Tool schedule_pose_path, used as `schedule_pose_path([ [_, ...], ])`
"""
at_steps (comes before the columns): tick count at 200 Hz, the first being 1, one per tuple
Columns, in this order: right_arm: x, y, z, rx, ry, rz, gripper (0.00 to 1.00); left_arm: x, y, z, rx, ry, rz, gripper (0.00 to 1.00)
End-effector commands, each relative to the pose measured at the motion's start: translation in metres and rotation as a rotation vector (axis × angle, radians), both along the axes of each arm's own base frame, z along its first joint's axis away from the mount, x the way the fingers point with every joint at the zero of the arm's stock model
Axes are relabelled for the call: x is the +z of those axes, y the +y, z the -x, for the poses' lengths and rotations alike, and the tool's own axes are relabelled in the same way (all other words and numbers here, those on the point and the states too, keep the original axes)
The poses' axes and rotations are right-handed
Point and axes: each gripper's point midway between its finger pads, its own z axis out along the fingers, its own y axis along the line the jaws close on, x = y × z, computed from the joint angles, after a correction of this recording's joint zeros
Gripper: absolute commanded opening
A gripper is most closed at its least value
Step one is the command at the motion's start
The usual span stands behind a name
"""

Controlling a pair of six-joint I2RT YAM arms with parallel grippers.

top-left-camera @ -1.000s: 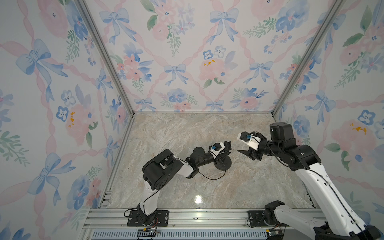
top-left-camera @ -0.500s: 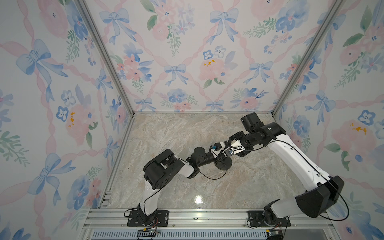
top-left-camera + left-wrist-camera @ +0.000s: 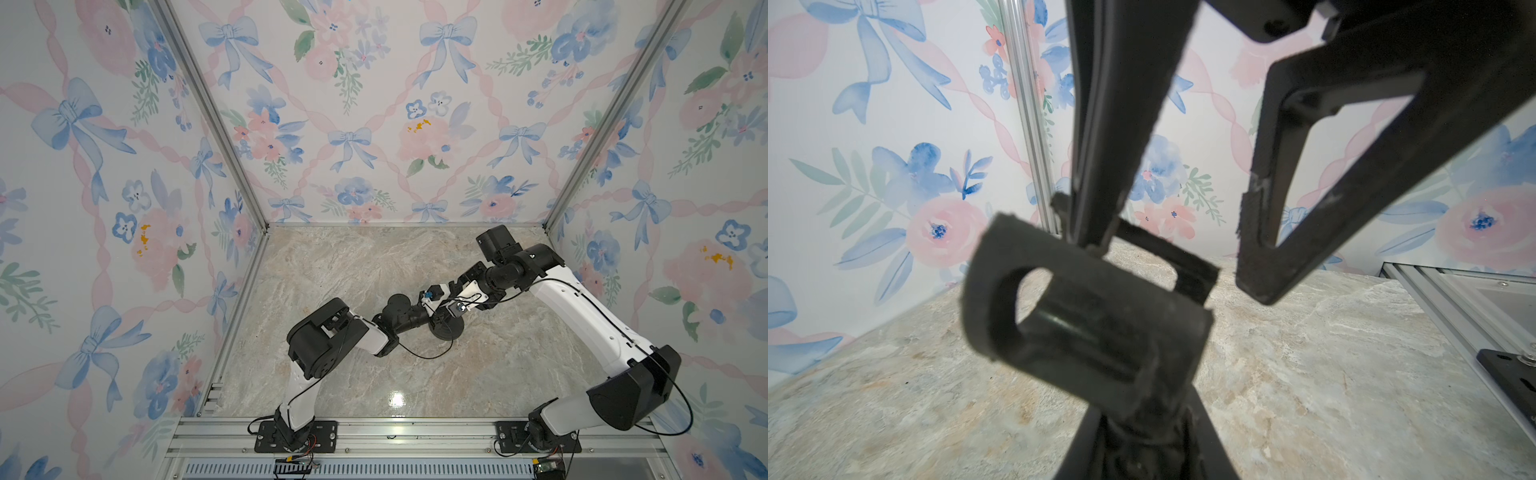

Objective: Assemble a microphone stand
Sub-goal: Screw the microphone stand pole into the microphone stand base.

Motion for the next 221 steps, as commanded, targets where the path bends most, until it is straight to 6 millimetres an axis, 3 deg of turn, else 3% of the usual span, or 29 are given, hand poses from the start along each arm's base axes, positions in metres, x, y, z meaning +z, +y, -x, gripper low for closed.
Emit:
schedule_pose_path([
  [1,-0.022,-0.012,-0.003,0.027,-0.006,0.141,0.56,-0.037,0.001,0.004,-0.01,0.077,-0.086,0.03],
  [11,-0.02,-0.01,-0.005,0.038,-0.012,0.15,0.55,-0.038,0.001,0.005,-0.012,0.078,-0.089,0.03],
  [48,-0.014,-0.004,-0.004,0.033,0.023,0.169,0.35,-0.04,0.0,0.006,-0.02,0.078,-0.092,0.04],
  [157,-0.023,0.003,0.022,0.054,0.075,0.222,0.19,-0.038,-0.002,0.021,-0.09,0.054,-0.099,0.15],
  [201,-0.019,0.012,0.023,-0.009,0.131,0.178,0.09,-0.035,-0.002,0.021,-0.089,0.052,-0.095,0.2],
  [221,-0.018,0.012,0.02,-0.02,0.141,0.159,0.12,-0.033,-0.003,0.021,-0.091,0.049,-0.092,0.18],
])
